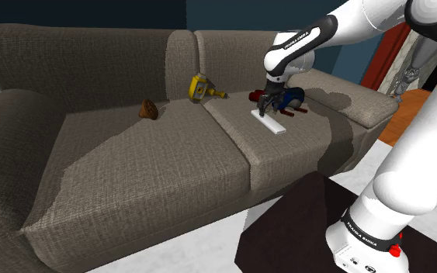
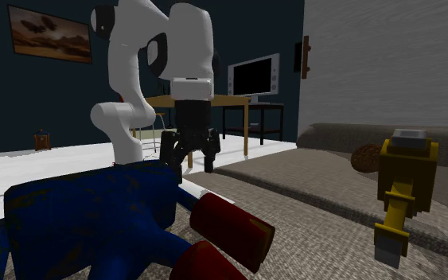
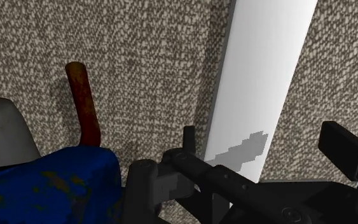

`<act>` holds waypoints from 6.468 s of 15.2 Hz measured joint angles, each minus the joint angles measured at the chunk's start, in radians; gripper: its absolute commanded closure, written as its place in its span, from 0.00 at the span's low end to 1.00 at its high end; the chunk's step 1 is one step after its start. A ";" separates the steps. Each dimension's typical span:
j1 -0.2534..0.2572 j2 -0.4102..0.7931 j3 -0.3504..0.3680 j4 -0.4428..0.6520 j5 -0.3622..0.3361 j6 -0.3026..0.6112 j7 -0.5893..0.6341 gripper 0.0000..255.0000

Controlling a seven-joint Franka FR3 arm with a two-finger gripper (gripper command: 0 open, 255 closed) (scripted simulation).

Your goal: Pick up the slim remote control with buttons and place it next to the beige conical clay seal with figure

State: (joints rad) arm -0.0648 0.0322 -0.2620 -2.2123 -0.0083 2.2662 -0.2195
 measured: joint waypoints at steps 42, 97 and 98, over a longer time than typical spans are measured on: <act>0.001 -0.066 0.000 0.084 -0.020 -0.148 0.011 1.00; 0.321 0.548 0.248 0.970 -0.010 -0.434 0.571 1.00; 0.321 0.548 0.248 0.956 -0.010 -0.419 0.571 1.00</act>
State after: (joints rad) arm 0.2558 0.5805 -0.0137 -1.2568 -0.0187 1.8469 0.3516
